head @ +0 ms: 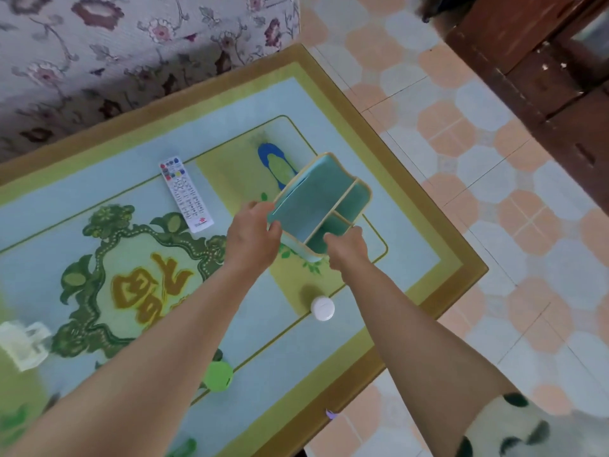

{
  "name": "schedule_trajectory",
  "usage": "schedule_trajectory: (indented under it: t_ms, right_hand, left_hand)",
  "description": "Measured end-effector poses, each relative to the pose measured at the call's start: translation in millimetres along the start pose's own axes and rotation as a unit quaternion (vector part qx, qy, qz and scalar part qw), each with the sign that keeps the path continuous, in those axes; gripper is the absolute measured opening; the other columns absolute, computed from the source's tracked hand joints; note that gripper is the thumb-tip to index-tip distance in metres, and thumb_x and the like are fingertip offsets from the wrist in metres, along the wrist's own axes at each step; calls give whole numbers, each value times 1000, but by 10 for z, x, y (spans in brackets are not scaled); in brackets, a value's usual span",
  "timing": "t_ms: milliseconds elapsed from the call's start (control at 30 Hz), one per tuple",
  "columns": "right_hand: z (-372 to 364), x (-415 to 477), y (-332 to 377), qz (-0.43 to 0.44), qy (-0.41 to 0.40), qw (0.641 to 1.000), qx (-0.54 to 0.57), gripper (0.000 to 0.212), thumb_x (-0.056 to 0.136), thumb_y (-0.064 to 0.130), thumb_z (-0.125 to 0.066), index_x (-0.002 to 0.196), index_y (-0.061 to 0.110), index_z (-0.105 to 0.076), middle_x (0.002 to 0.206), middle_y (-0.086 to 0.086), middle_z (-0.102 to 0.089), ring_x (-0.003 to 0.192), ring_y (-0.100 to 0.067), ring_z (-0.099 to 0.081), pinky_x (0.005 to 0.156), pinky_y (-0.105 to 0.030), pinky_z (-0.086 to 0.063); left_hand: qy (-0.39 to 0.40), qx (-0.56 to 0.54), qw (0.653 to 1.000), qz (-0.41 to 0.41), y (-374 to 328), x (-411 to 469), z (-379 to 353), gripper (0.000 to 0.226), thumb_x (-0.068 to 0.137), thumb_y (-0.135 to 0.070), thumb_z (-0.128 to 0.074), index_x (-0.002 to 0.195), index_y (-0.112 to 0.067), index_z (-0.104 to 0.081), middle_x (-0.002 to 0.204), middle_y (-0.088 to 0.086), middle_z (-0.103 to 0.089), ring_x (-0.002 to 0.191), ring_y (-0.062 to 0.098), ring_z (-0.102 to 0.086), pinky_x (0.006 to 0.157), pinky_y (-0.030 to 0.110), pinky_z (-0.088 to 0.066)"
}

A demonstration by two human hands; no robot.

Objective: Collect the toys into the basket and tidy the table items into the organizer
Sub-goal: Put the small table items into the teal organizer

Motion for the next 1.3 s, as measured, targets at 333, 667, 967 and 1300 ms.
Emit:
schedule_trajectory:
  t_ms: [333, 667, 967, 1300]
  right_hand:
    - [40, 49, 44, 53, -32, 997, -45, 41, 83, 0, -38, 122, 12, -45, 109, -10, -60, 74, -35, -68, 57, -44, -61]
    - [-125, -536, 351, 248, 40, 951, -182, 37, 82, -3, -37, 114, 13, -46, 100, -10, -60, 83, -25, -60, 69, -43, -56]
    - [-840, -1028, 717, 350, 118, 896, -246, 34, 84, 0, -42, 113, 14, -51, 76, 1, -56, 66, -16, -53, 60, -34, -46]
    - [-1713, -944, 1258, 341, 151, 903, -216, 33, 96, 33, -52, 103, 4, -65, 97, -16, -70, 81, -32, -69, 78, -48, -56]
  left_hand:
    - [43, 13, 998, 34, 97, 72, -92, 44, 94, -17, -51, 136, -3, -47, 137, 16, -49, 120, 33, -50, 96, 36, -38]
    - [55, -125, 971, 196, 565, -197, 269, 34, 89, -25, -56, 119, -10, -52, 118, 13, -64, 107, 33, -61, 94, 47, -49]
    - [1, -253, 921, 297, 1374, -596, 678, 42, 89, 1, -41, 120, -19, -60, 116, 4, -67, 103, 28, -64, 91, 48, -54]
    - [-106, -273, 877, 381, 2330, -923, 1225, 26, 90, -6, -52, 114, -10, -62, 107, 8, -67, 91, 28, -63, 81, 39, -55]
Point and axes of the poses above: each hand's wrist, its own x-axis towards the middle knuckle, its own z-axis out of the back of the hand, y = z × x, the point moved 7 cm from there along x, towards the middle knuckle
